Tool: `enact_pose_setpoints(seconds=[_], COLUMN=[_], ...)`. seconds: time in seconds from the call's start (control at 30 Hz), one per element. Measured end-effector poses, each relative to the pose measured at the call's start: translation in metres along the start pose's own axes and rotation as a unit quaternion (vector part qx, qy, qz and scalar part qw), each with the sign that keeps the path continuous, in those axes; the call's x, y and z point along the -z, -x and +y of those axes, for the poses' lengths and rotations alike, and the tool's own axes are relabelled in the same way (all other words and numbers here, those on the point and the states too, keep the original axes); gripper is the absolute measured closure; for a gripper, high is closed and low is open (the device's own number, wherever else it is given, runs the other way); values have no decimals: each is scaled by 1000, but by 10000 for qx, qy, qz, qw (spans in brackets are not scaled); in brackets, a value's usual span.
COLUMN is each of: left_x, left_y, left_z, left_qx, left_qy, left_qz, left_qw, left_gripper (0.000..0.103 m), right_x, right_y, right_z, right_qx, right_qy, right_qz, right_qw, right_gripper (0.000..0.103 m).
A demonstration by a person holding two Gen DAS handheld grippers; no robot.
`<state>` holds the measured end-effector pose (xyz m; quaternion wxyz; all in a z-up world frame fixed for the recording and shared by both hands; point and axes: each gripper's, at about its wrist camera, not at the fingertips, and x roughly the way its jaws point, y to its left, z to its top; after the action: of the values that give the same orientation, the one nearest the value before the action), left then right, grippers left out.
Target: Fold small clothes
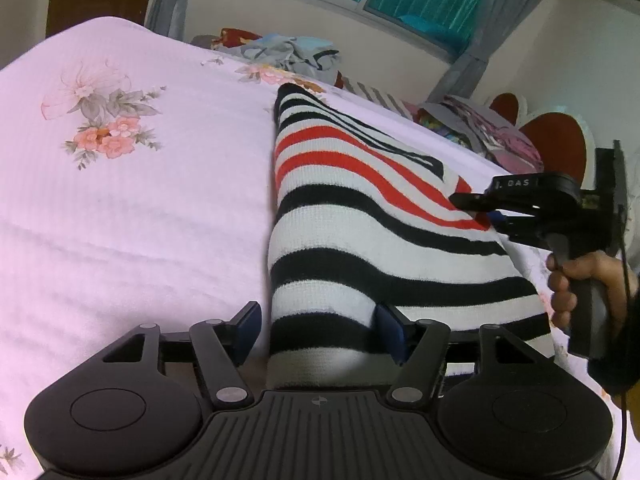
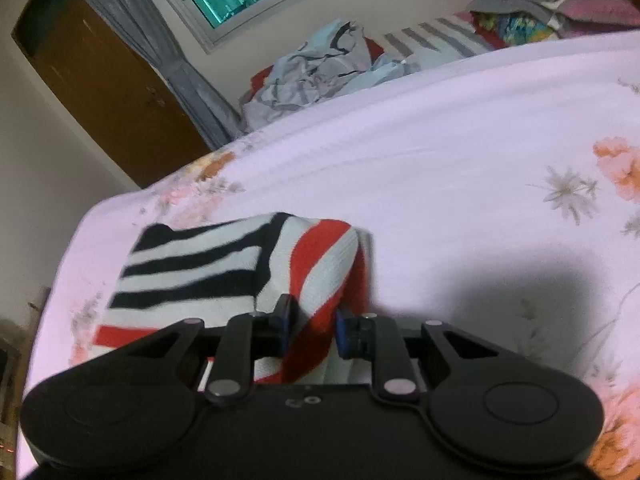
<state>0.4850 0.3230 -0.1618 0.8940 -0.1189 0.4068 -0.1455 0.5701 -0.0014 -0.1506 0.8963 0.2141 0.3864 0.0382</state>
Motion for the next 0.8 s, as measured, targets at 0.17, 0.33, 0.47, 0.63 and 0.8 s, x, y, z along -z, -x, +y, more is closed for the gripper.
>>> enact_pose_setpoints(seconds=[0.17,0.33,0.47,0.63,0.8], left_x=[0,5,9,11,13], left_y=[7,13,14,11,6], left_z=[0,3,6,8,6], left_qx=[12,28,64,83,33], left_qy=[54,38,109,62,-171], left_qz=[37,74,124,163,124], left_qw=[10000,10000,9998,9998,9998], left_gripper=[40,39,39,39,39], right_x=[18,58,86,110,124], right_y=[46,88,103,111,100], right_z=[13,18,16,11,8], right_qx=[-245,-280,-285,-104,222], right_qy=[267,582,432,243,120], right_qz=[-70,9,123,128,176], right_qw=[9993,9979,9986,9996,9995], right_gripper=[65,56,58,83,85])
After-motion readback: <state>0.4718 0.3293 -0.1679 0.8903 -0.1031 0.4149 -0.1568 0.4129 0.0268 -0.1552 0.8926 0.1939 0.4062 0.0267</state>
